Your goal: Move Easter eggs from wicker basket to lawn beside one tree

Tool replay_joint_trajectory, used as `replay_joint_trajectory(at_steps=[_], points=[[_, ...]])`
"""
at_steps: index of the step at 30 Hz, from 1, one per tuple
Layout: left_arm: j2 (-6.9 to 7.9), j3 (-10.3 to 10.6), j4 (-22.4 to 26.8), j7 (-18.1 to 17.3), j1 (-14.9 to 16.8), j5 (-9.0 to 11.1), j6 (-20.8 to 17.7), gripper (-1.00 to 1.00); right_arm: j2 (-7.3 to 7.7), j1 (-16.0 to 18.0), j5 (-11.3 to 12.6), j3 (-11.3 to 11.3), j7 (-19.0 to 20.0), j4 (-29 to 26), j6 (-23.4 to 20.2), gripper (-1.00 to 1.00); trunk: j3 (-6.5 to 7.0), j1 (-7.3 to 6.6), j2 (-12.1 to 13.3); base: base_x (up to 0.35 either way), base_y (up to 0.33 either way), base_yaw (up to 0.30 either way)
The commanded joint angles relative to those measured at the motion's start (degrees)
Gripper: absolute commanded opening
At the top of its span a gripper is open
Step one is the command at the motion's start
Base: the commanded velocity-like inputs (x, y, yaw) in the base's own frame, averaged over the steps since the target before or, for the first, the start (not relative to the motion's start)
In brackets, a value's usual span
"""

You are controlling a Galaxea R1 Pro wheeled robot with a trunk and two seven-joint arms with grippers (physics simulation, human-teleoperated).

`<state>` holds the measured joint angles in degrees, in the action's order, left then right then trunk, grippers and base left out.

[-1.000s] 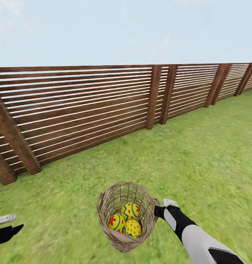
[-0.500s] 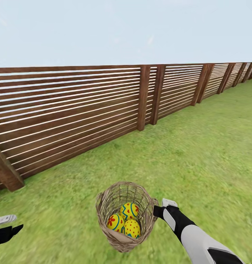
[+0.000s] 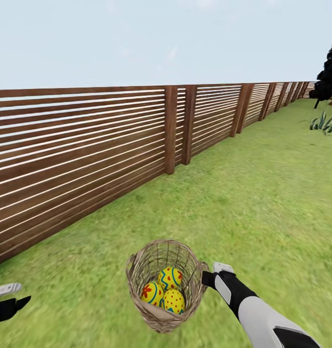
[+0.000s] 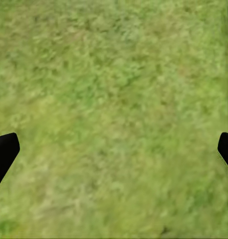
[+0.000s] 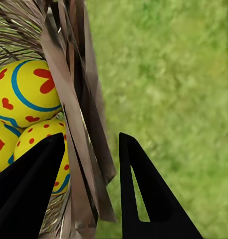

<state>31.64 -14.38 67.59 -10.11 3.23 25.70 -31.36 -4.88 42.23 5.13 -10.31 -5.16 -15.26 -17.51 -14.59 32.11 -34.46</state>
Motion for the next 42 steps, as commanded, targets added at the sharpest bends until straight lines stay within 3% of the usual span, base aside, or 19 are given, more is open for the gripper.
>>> replay_joint_trajectory(at_steps=[1, 42], points=[[0.0, -0.12, 0.03, -0.17, 0.02, 0.23, -0.36, 1.0, -0.05, 0.04, 0.85, -0.14, -0.29, -0.12, -0.24, -1.0, -0.09, 0.04, -0.08, 0.159, 0.123, -0.273], [0.0, -0.12, 0.07, -0.17, 0.04, 0.23, -0.36, 1.0, -0.28, 0.04, 0.85, -0.06, -0.29, -0.12, -0.24, -1.0, -0.09, 0.04, -0.08, 0.005, 0.004, -0.273]])
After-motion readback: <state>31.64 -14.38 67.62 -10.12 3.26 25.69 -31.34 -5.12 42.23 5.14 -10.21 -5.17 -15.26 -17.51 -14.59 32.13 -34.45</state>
